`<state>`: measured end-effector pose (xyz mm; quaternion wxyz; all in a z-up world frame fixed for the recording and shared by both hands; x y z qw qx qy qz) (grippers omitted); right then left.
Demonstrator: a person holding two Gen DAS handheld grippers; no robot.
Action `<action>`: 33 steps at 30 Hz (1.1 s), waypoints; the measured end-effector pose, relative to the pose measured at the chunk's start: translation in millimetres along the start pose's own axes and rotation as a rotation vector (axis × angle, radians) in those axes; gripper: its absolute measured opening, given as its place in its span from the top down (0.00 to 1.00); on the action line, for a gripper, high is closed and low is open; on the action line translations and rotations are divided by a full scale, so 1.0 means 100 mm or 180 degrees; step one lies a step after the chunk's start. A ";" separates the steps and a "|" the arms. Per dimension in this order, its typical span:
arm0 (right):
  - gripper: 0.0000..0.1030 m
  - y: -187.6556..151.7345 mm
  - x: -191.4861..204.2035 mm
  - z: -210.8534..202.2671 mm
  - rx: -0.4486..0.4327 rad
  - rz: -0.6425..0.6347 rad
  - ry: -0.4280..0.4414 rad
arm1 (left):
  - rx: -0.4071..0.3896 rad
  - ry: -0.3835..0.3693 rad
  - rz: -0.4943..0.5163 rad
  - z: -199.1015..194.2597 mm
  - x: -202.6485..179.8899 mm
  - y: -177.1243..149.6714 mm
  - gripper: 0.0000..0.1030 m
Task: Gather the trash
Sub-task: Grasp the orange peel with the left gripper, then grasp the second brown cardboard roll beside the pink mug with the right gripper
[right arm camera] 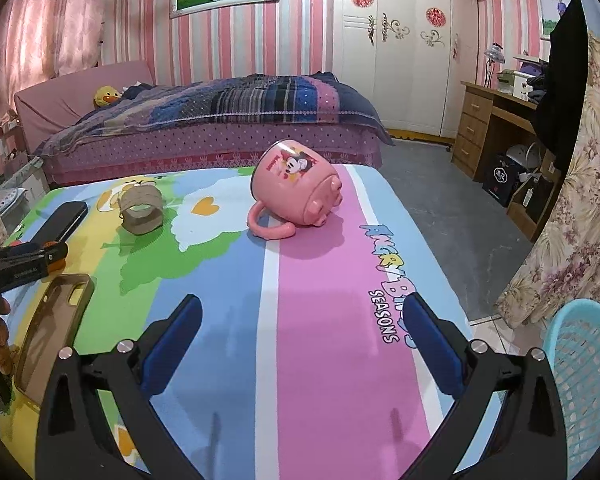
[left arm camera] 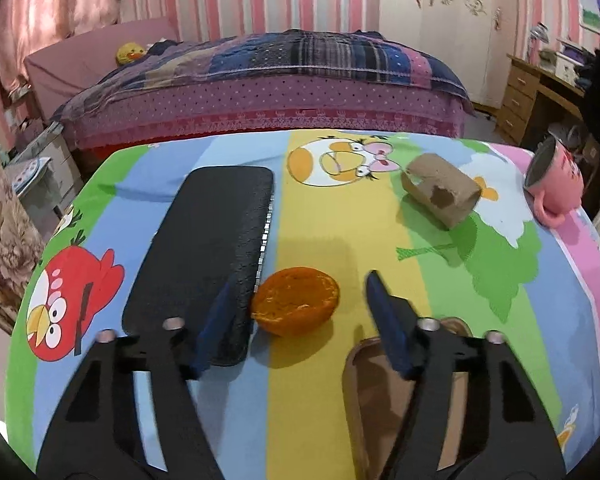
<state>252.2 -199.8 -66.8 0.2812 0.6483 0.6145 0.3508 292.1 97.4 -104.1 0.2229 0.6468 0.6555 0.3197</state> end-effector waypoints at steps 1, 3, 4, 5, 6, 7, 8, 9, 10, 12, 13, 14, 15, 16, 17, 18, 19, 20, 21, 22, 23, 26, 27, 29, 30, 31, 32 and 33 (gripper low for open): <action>0.05 0.00 0.00 0.00 0.0002 0.0007 0.0001 | 0.0021 -0.0015 0.0013 0.01 -0.01 0.00 0.52; 0.05 0.00 0.01 0.00 -0.0002 -0.0002 -0.0011 | 0.0063 -0.0014 0.0021 0.01 -0.01 -0.02 0.52; 0.05 -0.01 0.00 0.00 -0.0004 0.0001 -0.0011 | 0.0072 -0.0028 0.0021 0.01 -0.01 -0.02 0.52; 0.05 -0.01 0.01 -0.01 -0.0005 0.0004 -0.0009 | 0.0080 -0.0041 0.0018 0.02 -0.01 -0.03 0.54; 0.05 -0.01 0.01 -0.01 -0.0005 0.0010 -0.0006 | 0.0100 -0.0046 0.0008 0.04 0.00 -0.04 0.56; 0.05 -0.01 0.01 0.00 -0.0001 0.0015 -0.0003 | 0.0123 -0.0063 -0.0008 0.05 0.01 -0.05 0.62; 0.05 -0.02 0.02 0.00 0.0007 0.0012 0.0000 | 0.0139 -0.0100 -0.0042 0.06 0.02 -0.05 0.63; 0.05 -0.02 0.03 0.00 0.0008 0.0007 0.0001 | 0.0130 -0.0140 -0.0084 0.06 0.04 -0.05 0.64; 0.05 -0.03 0.04 0.00 0.0011 -0.0015 -0.0003 | 0.0121 -0.0161 -0.0105 0.05 0.06 -0.05 0.68; 0.05 -0.04 0.06 0.00 0.0007 -0.0048 -0.0014 | 0.0100 -0.0173 -0.0111 0.02 0.07 -0.05 0.75; 0.05 -0.04 0.07 0.00 0.0000 -0.0064 -0.0019 | 0.0094 -0.0170 -0.0106 0.01 0.07 -0.05 0.76; 0.05 -0.04 0.08 0.00 -0.0005 -0.0070 -0.0017 | 0.0090 -0.0165 -0.0098 -0.01 0.07 -0.04 0.77; 0.05 -0.05 0.09 0.00 -0.0007 -0.0070 -0.0012 | 0.0083 -0.0167 -0.0095 -0.03 0.06 -0.03 0.78; 0.05 -0.05 0.12 0.00 -0.0008 -0.0072 0.0012 | 0.0069 -0.0173 -0.0097 -0.07 0.07 -0.01 0.78; 0.05 -0.05 0.14 0.00 -0.0006 -0.0078 0.0030 | 0.0055 -0.0174 -0.0102 -0.09 0.08 0.00 0.79; 0.05 -0.05 0.19 0.02 0.0002 -0.0119 0.0062 | 0.0024 -0.0169 -0.0113 -0.15 0.10 0.02 0.79; 0.05 -0.05 0.22 0.03 0.0008 -0.0147 0.0070 | -0.0006 -0.0163 -0.0124 -0.19 0.13 0.04 0.79; 0.05 -0.05 0.26 0.04 0.0015 -0.0188 0.0083 | -0.0046 -0.0153 -0.0133 -0.25 0.16 0.07 0.79; 0.05 -0.03 0.33 0.06 0.0019 -0.0234 0.0117 | -0.0097 -0.0136 -0.0138 -0.32 0.20 0.10 0.79; 0.05 -0.02 0.38 0.07 0.0021 -0.0240 0.0143 | -0.0135 -0.0112 -0.0140 -0.36 0.25 0.11 0.80; 0.05 0.01 0.44 0.09 0.0022 -0.0245 0.0190 | -0.0181 -0.0057 -0.0151 -0.43 0.34 0.13 0.80; 0.05 0.13 0.66 0.17 -0.0010 -0.0265 0.0328 | -0.0230 0.0078 -0.0229 -0.51 0.59 0.14 0.80; 0.05 0.18 0.74 0.20 -0.0025 -0.0281 0.0371 | -0.0238 0.0148 -0.0272 -0.53 0.71 0.13 0.80; 0.05 0.30 0.96 0.28 -0.0057 -0.0362 0.0487 | -0.0248 0.0278 -0.0336 -0.55 0.92 0.12 0.80; 0.05 0.37 1.11 0.34 -0.0079 -0.0454 0.0565 | -0.0246 0.0359 -0.0368 -0.55 1.04 0.10 0.80; 0.05 0.41 1.21 0.40 -0.0070 -0.0522 0.0603 | -0.0243 0.0428 -0.0409 -0.56 1.16 0.08 0.80; 0.05 0.43 1.27 0.43 -0.0057 -0.0554 0.0623 | -0.0245 0.0450 -0.0445 -0.57 1.24 0.07 0.80; 0.05 0.46 1.35 0.48 -0.0034 -0.0602 0.0656 | -0.0246 0.0455 -0.0509 -0.57 1.35 0.06 0.80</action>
Point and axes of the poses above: each gripper's, at about its wrist camera, not at the fingertips, and z roughly the way its jaws point, x to its left, y to its top, the point moved 6 cm from there along z, roughly the way its jaws point, and after that the axes turned 7 degrees about z, right-handed, at the moved point
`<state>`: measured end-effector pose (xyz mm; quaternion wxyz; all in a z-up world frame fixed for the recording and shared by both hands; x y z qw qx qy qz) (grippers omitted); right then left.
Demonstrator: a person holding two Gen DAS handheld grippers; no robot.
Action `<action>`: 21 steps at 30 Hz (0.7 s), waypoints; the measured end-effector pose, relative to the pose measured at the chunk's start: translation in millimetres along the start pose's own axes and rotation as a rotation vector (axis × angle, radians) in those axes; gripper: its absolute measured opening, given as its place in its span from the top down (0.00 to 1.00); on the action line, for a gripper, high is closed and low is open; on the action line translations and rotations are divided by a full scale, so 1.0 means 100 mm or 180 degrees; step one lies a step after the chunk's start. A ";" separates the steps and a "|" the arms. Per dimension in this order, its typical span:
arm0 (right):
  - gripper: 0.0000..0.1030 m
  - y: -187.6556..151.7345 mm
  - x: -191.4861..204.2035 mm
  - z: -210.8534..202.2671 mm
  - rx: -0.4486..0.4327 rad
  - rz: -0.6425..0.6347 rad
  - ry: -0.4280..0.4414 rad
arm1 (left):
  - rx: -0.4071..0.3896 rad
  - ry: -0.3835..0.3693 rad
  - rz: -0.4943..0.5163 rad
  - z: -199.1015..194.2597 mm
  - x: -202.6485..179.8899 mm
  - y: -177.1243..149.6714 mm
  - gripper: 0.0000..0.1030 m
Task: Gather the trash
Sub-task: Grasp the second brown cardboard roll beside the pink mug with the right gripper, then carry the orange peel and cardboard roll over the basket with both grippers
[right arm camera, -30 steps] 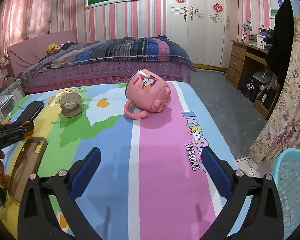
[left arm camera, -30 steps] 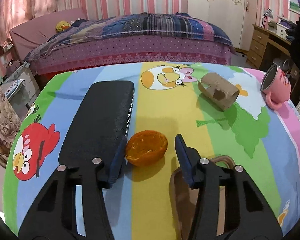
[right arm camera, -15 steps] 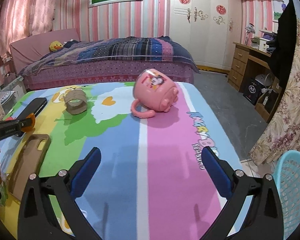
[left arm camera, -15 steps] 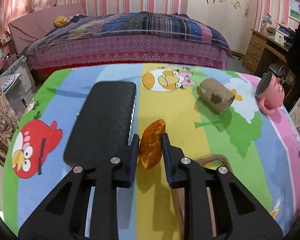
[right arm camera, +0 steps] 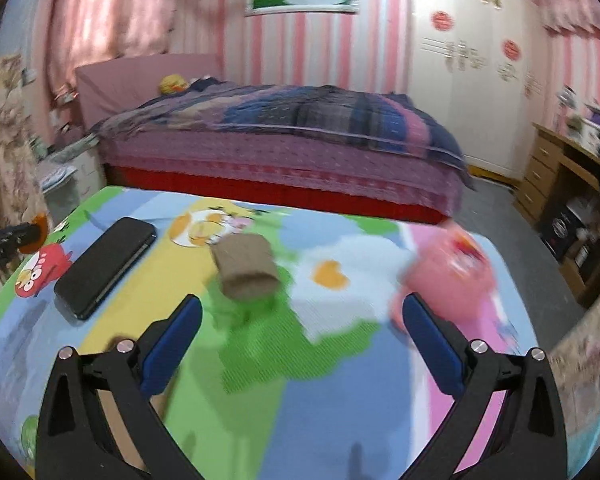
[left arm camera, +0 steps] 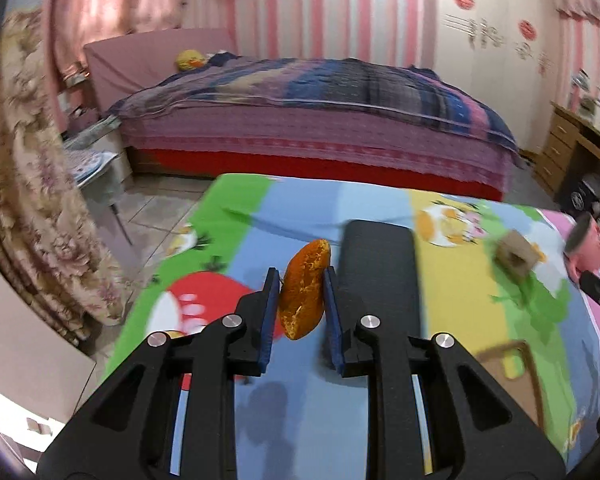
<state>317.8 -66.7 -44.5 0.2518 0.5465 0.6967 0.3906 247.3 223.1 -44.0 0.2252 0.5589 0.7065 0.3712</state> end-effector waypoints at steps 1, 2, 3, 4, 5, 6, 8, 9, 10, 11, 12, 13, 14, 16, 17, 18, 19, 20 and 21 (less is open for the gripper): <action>0.05 0.04 0.09 0.11 0.0035 -0.0063 0.0037 | 0.0003 0.0001 -0.0045 0.01 0.07 0.00 0.80; 0.05 0.06 0.14 0.17 0.0061 -0.0096 0.0048 | 0.0005 0.0020 -0.0078 0.02 0.15 -0.01 0.80; 0.05 0.07 0.19 0.23 0.0097 -0.0129 0.0063 | 0.0010 0.0073 -0.0088 0.03 0.23 -0.01 0.80; 0.05 0.07 0.25 0.33 0.0157 -0.0177 0.0076 | 0.0017 0.0146 -0.0083 0.05 0.29 -0.02 0.80; 0.05 0.07 0.31 0.42 0.0212 -0.0231 0.0074 | 0.0028 0.0208 -0.0079 0.06 0.35 -0.03 0.80; 0.05 0.06 0.33 0.45 0.0234 -0.0257 0.0071 | 0.0037 0.0238 -0.0085 0.07 0.39 -0.03 0.80; 0.06 0.02 0.42 0.60 0.0325 -0.0366 0.0039 | 0.0053 0.0249 -0.0134 0.09 0.47 -0.04 0.80; 0.07 0.01 0.45 0.63 0.0343 -0.0383 0.0036 | 0.0063 0.0235 -0.0177 0.09 0.50 -0.04 0.80; 0.09 0.00 0.51 0.73 0.0412 -0.0432 0.0026 | 0.0065 0.0228 -0.0205 0.09 0.52 -0.04 0.80; 0.16 -0.01 0.54 0.77 0.0445 -0.0459 0.0023 | 0.0062 0.0219 -0.0240 0.09 0.54 -0.04 0.80; 0.23 -0.02 0.54 0.79 0.0462 -0.0476 0.0024 | 0.0059 0.0215 -0.0252 0.09 0.55 -0.03 0.80; 0.26 -0.01 0.59 0.85 0.0501 -0.0507 0.0027 | 0.0055 0.0213 -0.0259 0.09 0.54 -0.03 0.80; 0.34 -0.01 0.60 0.88 0.0522 -0.0517 0.0016 | 0.0049 0.0208 -0.0262 0.08 0.54 -0.03 0.80; 0.44 0.00 0.60 0.91 0.0522 -0.0545 -0.0040 | 0.0047 0.0199 -0.0260 0.08 0.53 -0.02 0.80; 0.51 0.01 0.61 0.90 0.0507 -0.0549 -0.0038 | 0.0048 0.0193 -0.0258 0.08 0.51 -0.03 0.80; 0.53 0.01 0.61 0.90 0.0497 -0.0548 -0.0030 | 0.0046 0.0178 -0.0252 0.08 0.49 -0.03 0.80; 0.54 0.02 0.61 0.87 0.0479 -0.0535 -0.0006 | 0.0043 0.0172 -0.0240 0.08 0.48 -0.03 0.80; 0.56 0.03 0.59 0.85 0.0456 -0.0529 -0.0013 | 0.0031 0.0181 -0.0214 0.06 0.46 -0.02 0.80; 0.57 0.04 0.57 0.82 0.0431 -0.0527 -0.0028 | 0.0024 0.0187 -0.0200 0.05 0.45 -0.01 0.80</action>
Point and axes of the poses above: each gripper's, at about its wrist camera, not at the fingertips, and z roughly the way its jaws point, x to its left, y to its top, the point moved 6 cm from there along z, roughly the way its jaws point, and after that the axes turned 7 degrees about z, right-handed, at the moved point
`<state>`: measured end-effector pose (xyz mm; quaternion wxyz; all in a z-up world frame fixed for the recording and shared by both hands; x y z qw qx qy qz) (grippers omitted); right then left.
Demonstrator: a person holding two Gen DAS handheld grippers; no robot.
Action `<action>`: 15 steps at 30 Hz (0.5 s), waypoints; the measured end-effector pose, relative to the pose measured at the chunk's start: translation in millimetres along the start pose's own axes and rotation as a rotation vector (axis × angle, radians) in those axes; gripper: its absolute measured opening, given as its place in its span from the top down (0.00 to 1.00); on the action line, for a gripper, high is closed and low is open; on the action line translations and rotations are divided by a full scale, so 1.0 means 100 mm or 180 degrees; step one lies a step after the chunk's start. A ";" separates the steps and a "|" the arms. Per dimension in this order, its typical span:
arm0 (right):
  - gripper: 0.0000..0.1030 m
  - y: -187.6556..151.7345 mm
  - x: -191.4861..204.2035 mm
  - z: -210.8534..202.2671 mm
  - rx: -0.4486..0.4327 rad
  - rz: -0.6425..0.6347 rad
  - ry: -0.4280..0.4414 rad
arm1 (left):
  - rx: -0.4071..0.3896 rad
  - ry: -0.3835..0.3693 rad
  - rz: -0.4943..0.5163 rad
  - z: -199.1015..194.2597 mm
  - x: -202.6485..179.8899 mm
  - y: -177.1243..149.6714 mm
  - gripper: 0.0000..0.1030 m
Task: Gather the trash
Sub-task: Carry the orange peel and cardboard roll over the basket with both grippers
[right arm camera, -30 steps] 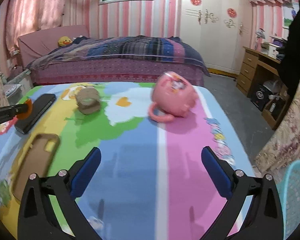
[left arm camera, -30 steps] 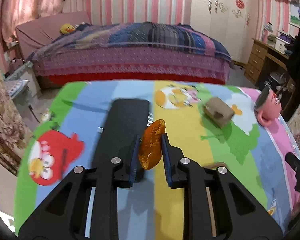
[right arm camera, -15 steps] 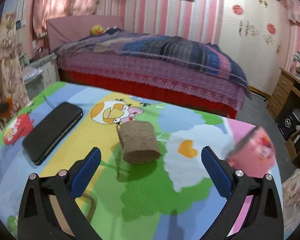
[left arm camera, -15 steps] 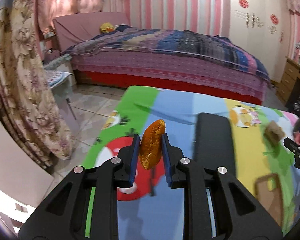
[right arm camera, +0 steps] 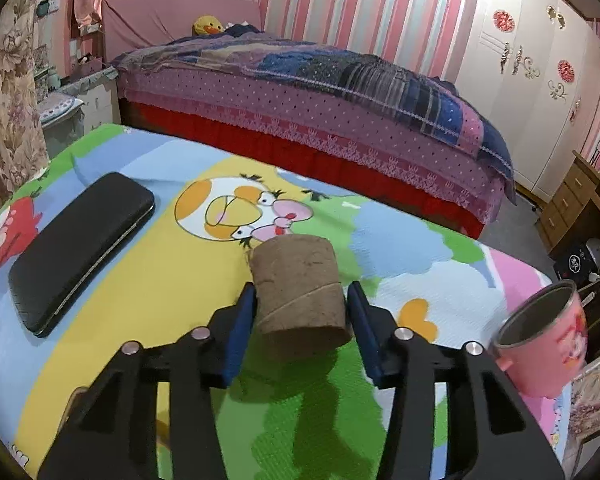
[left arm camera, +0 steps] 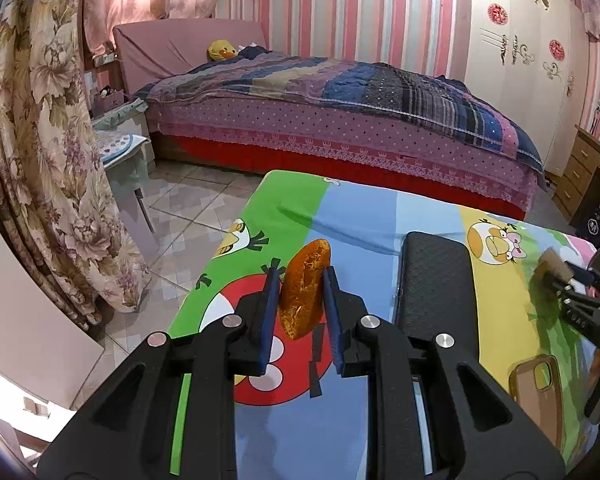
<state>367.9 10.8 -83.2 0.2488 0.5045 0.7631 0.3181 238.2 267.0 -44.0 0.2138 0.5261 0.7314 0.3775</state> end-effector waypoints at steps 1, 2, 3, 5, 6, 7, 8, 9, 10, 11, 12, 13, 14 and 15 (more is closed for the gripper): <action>0.57 0.01 -0.04 -0.06 -0.0045 0.0026 -0.0011 | -0.0009 0.0000 0.0010 -0.01 -0.01 0.01 0.80; 0.57 0.02 -0.08 -0.14 -0.0092 0.0090 0.0001 | -0.0023 -0.0009 0.0019 -0.03 -0.03 0.02 0.80; 0.57 0.02 -0.14 -0.24 -0.0149 0.0160 0.0014 | -0.0040 -0.0023 0.0030 -0.05 -0.05 0.03 0.80; 0.57 0.02 -0.23 -0.37 -0.0218 0.0219 0.0008 | -0.0069 -0.0048 0.0056 -0.09 -0.11 0.05 0.80; 0.57 0.01 -0.26 -0.44 -0.0250 0.0238 -0.0002 | -0.0087 -0.0065 0.0075 -0.12 -0.16 0.06 0.80; 0.57 -0.03 -0.34 -0.60 -0.0314 0.0267 -0.0036 | -0.0100 -0.0084 0.0088 -0.14 -0.20 0.07 0.80; 0.57 -0.05 -0.38 -0.66 -0.0333 0.0280 -0.0050 | -0.0116 -0.0114 0.0107 -0.17 -0.26 0.09 0.80; 0.57 -0.07 -0.42 -0.73 -0.0358 0.0301 -0.0069 | -0.0131 -0.0137 0.0128 -0.19 -0.30 0.10 0.80; 0.57 -0.13 -0.52 -0.89 -0.0400 0.0353 -0.0105 | -0.0155 -0.0164 0.0165 -0.24 -0.38 0.11 0.80; 0.57 -0.14 -0.58 -0.93 -0.0413 0.0369 -0.0117 | -0.0174 -0.0184 0.0191 -0.27 -0.42 0.13 0.80; 0.57 -0.16 -0.63 -1.00 -0.0430 0.0391 -0.0141 | -0.0204 -0.0223 0.0235 -0.32 -0.50 0.14 0.80; 0.57 -0.22 -0.74 -1.14 -0.0463 0.0440 -0.0201 | -0.0234 -0.0260 0.0281 -0.37 -0.58 0.16 0.80; 0.57 -0.24 -0.78 -1.19 -0.0474 0.0461 -0.0217 | -0.0255 -0.0284 0.0310 -0.41 -0.63 0.17 0.80; 0.57 -0.27 -0.82 -1.26 -0.0488 0.0490 -0.0237 | -0.0291 -0.0320 0.0354 -0.47 -0.72 0.18 0.80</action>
Point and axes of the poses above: each gripper's, at about its wrist camera, not at the fingertips, and z roughly the way its jaws point, x to its left, y to its top, the point moved 6 cm from there along z, roughly the way its jaws point, and after that the axes turned 7 degrees about z, right-handed, at the moved point
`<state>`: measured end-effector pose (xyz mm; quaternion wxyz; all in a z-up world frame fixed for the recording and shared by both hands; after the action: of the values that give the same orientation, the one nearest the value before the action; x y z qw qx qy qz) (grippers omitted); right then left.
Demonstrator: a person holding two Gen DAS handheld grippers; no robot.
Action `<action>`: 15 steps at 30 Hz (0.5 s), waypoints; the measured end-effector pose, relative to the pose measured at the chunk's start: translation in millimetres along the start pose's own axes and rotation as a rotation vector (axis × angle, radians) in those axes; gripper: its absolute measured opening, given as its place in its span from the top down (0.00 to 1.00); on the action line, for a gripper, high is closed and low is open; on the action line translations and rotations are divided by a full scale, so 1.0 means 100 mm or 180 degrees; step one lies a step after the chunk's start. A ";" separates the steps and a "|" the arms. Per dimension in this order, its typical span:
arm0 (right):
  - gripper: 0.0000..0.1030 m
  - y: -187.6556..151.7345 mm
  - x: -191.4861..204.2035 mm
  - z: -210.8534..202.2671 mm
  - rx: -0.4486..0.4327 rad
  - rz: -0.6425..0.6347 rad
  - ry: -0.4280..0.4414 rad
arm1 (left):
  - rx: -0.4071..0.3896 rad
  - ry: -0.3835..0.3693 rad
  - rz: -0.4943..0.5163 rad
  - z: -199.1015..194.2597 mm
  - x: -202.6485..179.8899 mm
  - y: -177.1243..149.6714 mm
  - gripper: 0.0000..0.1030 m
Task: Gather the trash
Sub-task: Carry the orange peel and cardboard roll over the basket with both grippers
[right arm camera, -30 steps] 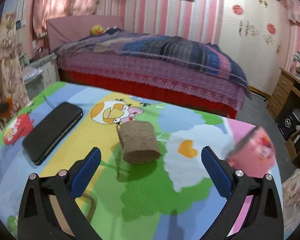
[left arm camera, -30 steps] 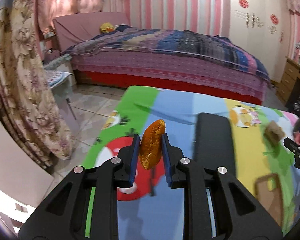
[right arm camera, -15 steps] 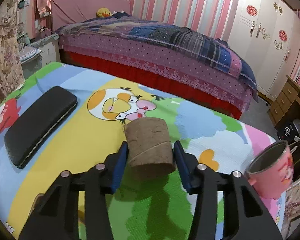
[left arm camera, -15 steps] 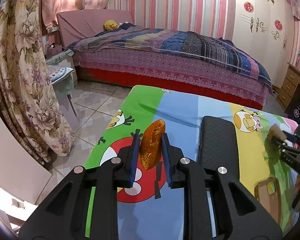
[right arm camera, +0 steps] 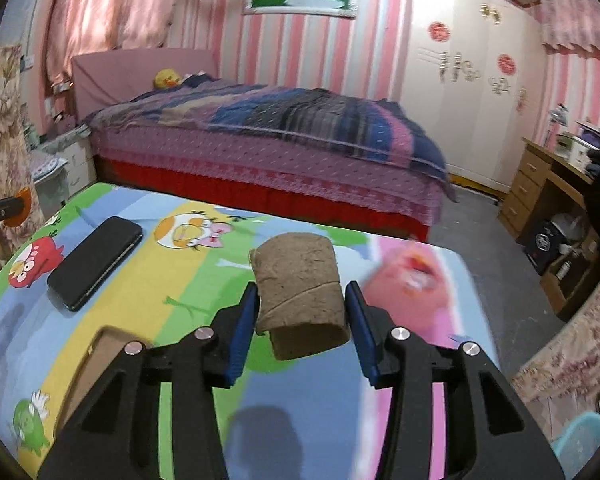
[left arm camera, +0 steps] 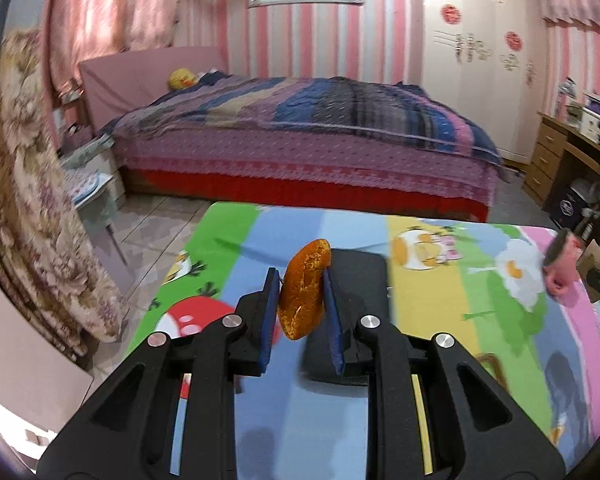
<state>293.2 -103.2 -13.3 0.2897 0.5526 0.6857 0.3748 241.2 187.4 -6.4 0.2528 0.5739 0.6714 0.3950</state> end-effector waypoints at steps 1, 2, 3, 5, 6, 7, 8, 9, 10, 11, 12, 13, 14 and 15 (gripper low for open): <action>0.57 -0.03 -0.11 -0.15 -0.0030 0.0065 -0.0048 | -0.0028 -0.0029 0.0031 -0.04 -0.07 0.02 0.80; 0.57 -0.04 -0.16 -0.21 -0.0046 0.0090 -0.0076 | -0.0060 -0.0066 0.0066 -0.09 -0.15 0.04 0.80; 0.57 -0.05 -0.21 -0.26 -0.0059 0.0108 -0.0101 | -0.0091 -0.0108 0.0107 -0.14 -0.25 0.07 0.80; 0.57 -0.11 -0.36 -0.45 -0.0089 0.0135 -0.0210 | -0.0139 -0.0187 0.0200 -0.23 -0.45 0.10 0.80; 0.57 -0.14 -0.41 -0.51 -0.0094 0.0145 -0.0244 | -0.0149 -0.0216 0.0242 -0.25 -0.51 0.10 0.80; 0.57 -0.18 -0.48 -0.60 -0.0098 0.0169 -0.0289 | -0.0164 -0.0250 0.0307 -0.29 -0.63 0.10 0.80; 0.57 -0.23 -0.57 -0.71 -0.0106 0.0210 -0.0339 | -0.0174 -0.0270 0.0345 -0.32 -0.69 0.11 0.79; 0.57 -0.26 -0.63 -0.76 -0.0110 0.0240 -0.0363 | -0.0189 -0.0315 0.0399 -0.36 -0.80 0.11 0.79; 0.57 -0.33 -0.75 -0.90 -0.0112 0.0333 -0.0418 | -0.0200 -0.0359 0.0437 -0.38 -0.89 0.11 0.79; 0.57 -0.36 -0.81 -0.95 -0.0113 0.0360 -0.0443 | -0.0214 -0.0426 0.0494 -0.44 -1.03 0.10 0.79; 0.57 -0.40 -0.86 -1.01 -0.0113 0.0389 -0.0483 | -0.0224 -0.0463 0.0524 -0.47 -1.12 0.09 0.79; 0.57 -0.44 -0.95 -1.11 -0.0114 0.0414 -0.0556 | -0.0231 -0.0506 0.0554 -0.51 -1.21 0.08 0.79; 0.57 -0.49 -1.04 -1.21 -0.0122 0.0437 -0.0636 | -0.0225 -0.0567 0.0587 -0.54 -1.32 0.06 0.79; 0.57 -0.53 -1.12 -1.31 -0.0134 0.0458 -0.0720 | -0.0219 -0.0649 0.0608 -0.57 -1.44 0.05 0.79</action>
<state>182.5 -243.9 12.8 0.3491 0.6328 0.5993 0.3443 229.4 34.5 13.2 0.3005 0.6633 0.5706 0.3797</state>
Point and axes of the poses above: each gripper's, at about its wrist camera, not at the fingertips, and z roughly the way its jaws point, x to its left, y to its top, the point moved 6 cm from there along z, roughly the way its jaws point, and after that the axes turned 7 degrees about z, right-handed, at the moved point
